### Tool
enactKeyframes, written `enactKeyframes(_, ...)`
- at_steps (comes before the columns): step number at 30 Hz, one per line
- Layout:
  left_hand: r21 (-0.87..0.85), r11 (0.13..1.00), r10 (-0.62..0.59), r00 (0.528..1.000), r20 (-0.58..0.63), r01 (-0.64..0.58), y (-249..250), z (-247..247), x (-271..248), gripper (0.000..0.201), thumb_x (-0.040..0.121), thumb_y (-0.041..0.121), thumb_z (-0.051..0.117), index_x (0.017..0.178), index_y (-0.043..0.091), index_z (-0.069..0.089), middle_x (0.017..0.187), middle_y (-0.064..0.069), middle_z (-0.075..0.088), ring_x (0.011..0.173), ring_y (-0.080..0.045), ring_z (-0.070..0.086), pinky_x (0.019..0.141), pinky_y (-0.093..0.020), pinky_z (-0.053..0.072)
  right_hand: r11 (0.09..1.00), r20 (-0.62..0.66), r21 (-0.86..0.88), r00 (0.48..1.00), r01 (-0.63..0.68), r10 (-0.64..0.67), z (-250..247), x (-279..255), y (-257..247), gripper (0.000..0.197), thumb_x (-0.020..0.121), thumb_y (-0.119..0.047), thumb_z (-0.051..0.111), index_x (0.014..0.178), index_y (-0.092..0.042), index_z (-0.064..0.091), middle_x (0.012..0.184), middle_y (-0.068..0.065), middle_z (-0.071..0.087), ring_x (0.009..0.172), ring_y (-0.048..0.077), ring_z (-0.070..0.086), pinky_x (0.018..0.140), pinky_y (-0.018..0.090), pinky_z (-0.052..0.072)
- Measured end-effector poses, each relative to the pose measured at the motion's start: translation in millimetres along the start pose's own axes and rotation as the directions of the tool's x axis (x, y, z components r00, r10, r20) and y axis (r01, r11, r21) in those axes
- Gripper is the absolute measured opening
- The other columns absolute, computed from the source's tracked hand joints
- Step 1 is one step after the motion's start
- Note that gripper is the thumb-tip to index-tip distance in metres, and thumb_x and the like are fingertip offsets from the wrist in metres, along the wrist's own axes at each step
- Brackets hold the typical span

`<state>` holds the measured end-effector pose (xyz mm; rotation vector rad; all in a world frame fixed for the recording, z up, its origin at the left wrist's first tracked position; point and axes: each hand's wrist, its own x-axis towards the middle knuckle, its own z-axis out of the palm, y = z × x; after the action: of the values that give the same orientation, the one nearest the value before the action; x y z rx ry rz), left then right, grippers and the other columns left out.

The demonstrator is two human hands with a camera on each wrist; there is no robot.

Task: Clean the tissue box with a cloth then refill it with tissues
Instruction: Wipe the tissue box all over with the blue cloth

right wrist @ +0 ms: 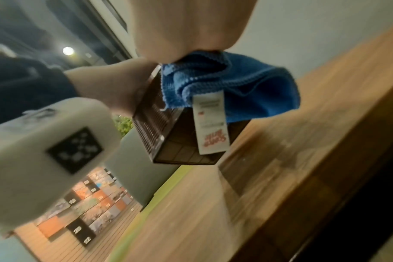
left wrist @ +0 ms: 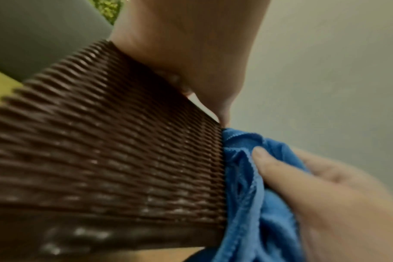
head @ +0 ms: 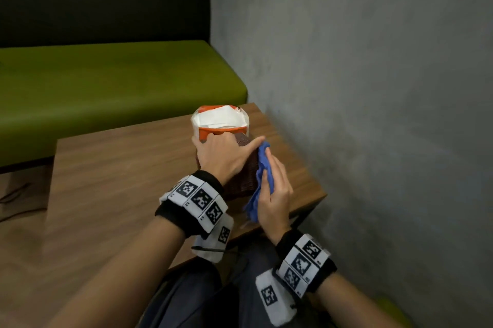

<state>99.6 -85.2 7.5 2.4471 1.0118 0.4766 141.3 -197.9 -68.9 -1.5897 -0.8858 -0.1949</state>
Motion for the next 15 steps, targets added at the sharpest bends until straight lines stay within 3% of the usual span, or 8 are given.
enactKeyframes(2, -0.103, 0.995, -0.007, 0.999, -0.048, 0.002, 1.0, -1.6, -0.9, 0.063, 0.064, 0.079, 0.049, 0.050, 0.017, 0.048, 0.063, 0.000, 0.061, 0.077, -0.026, 0.055, 0.098, -0.052, 0.030, 1.000, 0.055, -0.024, 0.998, -0.006, 0.007, -0.9, 4.9, 5.5, 0.038, 0.091, 0.003, 0.039, 0.128, 0.007, 0.047, 0.131, 0.006, 0.045, 0.124, -0.007, 0.037, 0.101, 0.000, 0.026)
enactKeyframes(4, -0.140, 0.988, 0.055, 0.998, -0.023, -0.058, 1.5, -6.5, -2.7, 0.059, 0.062, 0.070, 0.058, 0.044, 0.018, 0.035, 0.051, 0.003, 0.050, 0.062, -0.022, 0.048, 0.087, -0.043, 0.036, 0.997, 0.109, -0.053, 0.992, -0.060, 0.065, -1.9, 21.2, 14.5, 0.039, 0.092, -0.003, 0.039, 0.130, 0.002, 0.047, 0.132, 0.004, 0.045, 0.125, 0.004, 0.039, 0.101, -0.001, 0.025)
enactKeyframes(7, -0.194, 0.969, 0.174, 0.982, 0.076, -0.156, 0.9, -10.9, -3.6, 0.054, 0.054, 0.063, 0.055, 0.045, 0.011, 0.043, 0.045, 0.004, 0.044, 0.051, -0.017, 0.045, 0.061, -0.030, 0.029, 0.971, 0.085, -0.037, 0.967, -0.236, 0.239, -4.2, 61.5, 31.9, 0.038, 0.096, -0.003, 0.039, 0.134, 0.001, 0.042, 0.142, 0.013, 0.041, 0.132, 0.018, 0.036, 0.106, 0.004, 0.025)
enactKeyframes(9, -0.210, 0.959, 0.215, 0.972, 0.095, -0.191, 0.4, -11.7, -2.5, 0.055, 0.051, 0.062, 0.051, 0.053, 0.008, 0.055, 0.047, 0.004, 0.046, 0.055, -0.020, 0.047, 0.056, -0.028, 0.025, 0.977, 0.030, -0.033, 0.977, -0.210, 0.211, -4.2, 72.4, 26.5, 0.040, 0.096, -0.006, 0.039, 0.135, 0.001, 0.040, 0.145, 0.014, 0.039, 0.135, 0.019, 0.033, 0.104, 0.002, 0.022)
enactKeyframes(11, -0.190, 0.961, 0.216, 0.975, 0.045, -0.203, -2.1, -11.1, 1.6, 0.050, 0.051, 0.062, 0.051, 0.058, 0.013, 0.056, 0.052, 0.004, 0.046, 0.064, -0.022, 0.047, 0.062, -0.028, 0.026, 0.996, 0.068, -0.002, 0.994, -0.085, 0.085, 2.7, 55.8, 8.1, 0.044, 0.092, -0.006, 0.038, 0.136, 0.002, 0.038, 0.144, 0.008, 0.034, 0.136, 0.014, 0.029, 0.107, 0.003, 0.019)
enactKeyframes(13, -0.202, 0.962, 0.190, 0.981, 0.021, -0.182, -7.1, -13.3, 7.1, 0.065, 0.046, 0.065, 0.045, 0.080, 0.015, 0.068, 0.076, -0.004, 0.063, 0.084, -0.024, 0.055, 0.068, -0.027, 0.029, 0.998, 0.125, -0.009, 0.990, 0.060, -0.059, 9.4, 21.8, -5.9, 0.045, 0.092, -0.001, 0.038, 0.136, 0.005, 0.035, 0.143, 0.007, 0.031, 0.138, 0.011, 0.024, 0.111, 0.008, 0.017)
enactKeyframes(15, -0.233, 0.956, 0.205, 0.974, 0.096, -0.178, -12.4, -17.1, 8.6, 0.081, 0.040, 0.063, 0.044, 0.105, 0.021, 0.068, 0.104, -0.006, 0.064, 0.104, -0.020, 0.054, 0.076, -0.028, 0.037, 0.988, 0.087, -0.080, 0.988, 0.134, -0.127, 9.1, 11.9, 1.8, 0.044, 0.092, -0.002, 0.035, 0.136, 0.006, 0.036, 0.143, 0.009, 0.030, 0.140, 0.002, 0.019, 0.113, 0.012, 0.017)
